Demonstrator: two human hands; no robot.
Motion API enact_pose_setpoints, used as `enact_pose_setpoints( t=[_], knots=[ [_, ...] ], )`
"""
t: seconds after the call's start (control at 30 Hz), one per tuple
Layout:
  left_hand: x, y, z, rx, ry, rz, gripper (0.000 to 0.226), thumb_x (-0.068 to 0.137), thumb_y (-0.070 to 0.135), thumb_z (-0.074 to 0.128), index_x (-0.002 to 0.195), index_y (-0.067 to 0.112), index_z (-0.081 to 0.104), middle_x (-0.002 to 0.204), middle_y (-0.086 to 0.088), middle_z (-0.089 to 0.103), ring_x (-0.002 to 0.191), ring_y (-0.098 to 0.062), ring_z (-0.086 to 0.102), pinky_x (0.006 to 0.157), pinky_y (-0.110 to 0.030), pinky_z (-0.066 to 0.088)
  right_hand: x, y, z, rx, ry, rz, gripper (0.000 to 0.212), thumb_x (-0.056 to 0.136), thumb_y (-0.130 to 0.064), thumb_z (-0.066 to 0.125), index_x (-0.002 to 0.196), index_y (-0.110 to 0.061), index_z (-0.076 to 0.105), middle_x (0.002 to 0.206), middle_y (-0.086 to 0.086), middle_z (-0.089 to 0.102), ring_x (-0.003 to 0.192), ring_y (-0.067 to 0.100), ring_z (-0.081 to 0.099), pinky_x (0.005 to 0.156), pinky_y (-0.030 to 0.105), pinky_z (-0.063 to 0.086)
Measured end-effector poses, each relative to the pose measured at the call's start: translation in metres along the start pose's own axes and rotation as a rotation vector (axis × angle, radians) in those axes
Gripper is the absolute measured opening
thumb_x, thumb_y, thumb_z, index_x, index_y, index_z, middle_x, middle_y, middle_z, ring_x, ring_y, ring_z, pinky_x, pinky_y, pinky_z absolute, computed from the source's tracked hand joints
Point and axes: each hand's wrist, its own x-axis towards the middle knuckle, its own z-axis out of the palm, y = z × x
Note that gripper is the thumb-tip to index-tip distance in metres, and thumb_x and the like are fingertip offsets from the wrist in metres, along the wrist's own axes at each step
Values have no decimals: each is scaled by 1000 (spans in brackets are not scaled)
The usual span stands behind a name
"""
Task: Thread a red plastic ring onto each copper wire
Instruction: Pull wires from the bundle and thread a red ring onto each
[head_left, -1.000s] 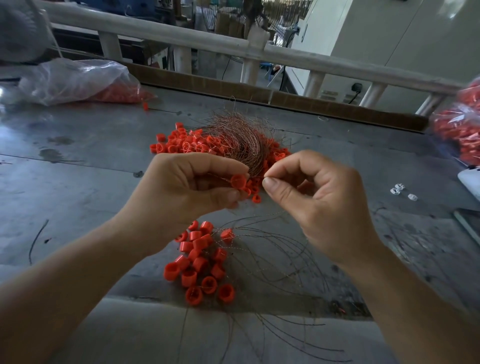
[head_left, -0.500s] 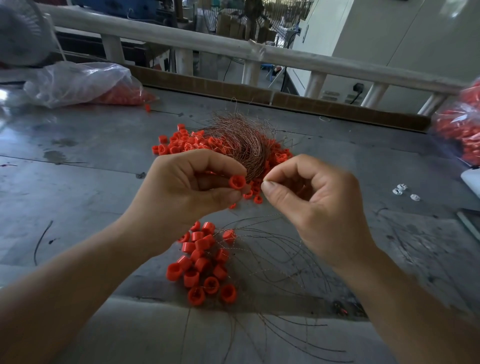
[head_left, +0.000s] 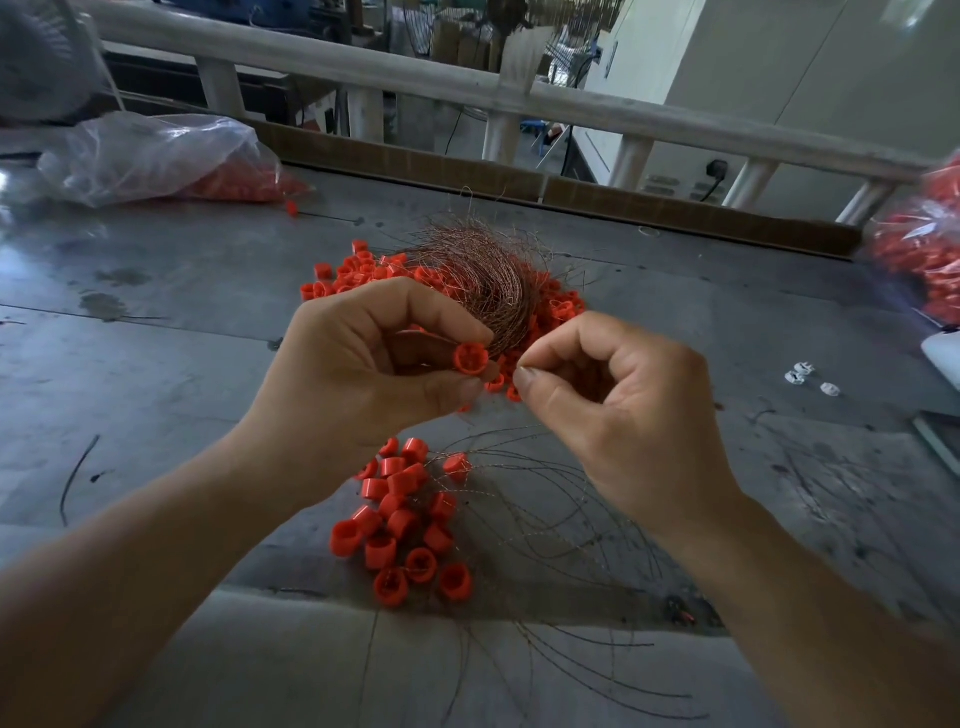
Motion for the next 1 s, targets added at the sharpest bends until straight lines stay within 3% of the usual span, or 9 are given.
enact_pose_setpoints(
  t=[0.17, 0.3, 0.5, 1.0],
  knots=[
    [-1, 1, 1, -38, 3, 1, 26, 48, 20, 73, 73, 27, 73, 79, 3, 72, 74, -10, 70, 65, -16, 53, -1, 1, -1, -5, 11, -2, 11, 74, -7, 63, 65, -14, 63, 55, -14, 53, 51, 1, 49, 48, 7, 35],
    [-2, 3, -2, -114, -57, -38, 43, 46, 7, 79, 88, 14, 72, 85, -3, 73, 80, -14, 70, 67, -18, 54, 0, 1, -5, -39, 52, -17, 11, 74, -9, 63, 65, -16, 62, 56, -12, 55, 52, 0, 51, 49, 7, 36],
    [-2, 3, -3, -111, -57, -54, 32, 62, 13, 66, 95, 16, 69, 91, -1, 73, 87, -16, 70, 75, -18, 53, 1, 0, -6, -45, 67, -15, 12, 73, -9, 63, 64, -17, 62, 56, -8, 57, 52, 0, 50, 48, 6, 35],
    [-2, 4, -6, -126, -64, -55, 35, 59, 18, 67, 94, 16, 68, 89, -1, 74, 86, -16, 70, 73, -18, 53, 1, 0, -5, -47, 85, -7, 13, 73, -10, 63, 63, -20, 61, 53, -12, 54, 51, 0, 50, 48, 7, 36]
  ],
)
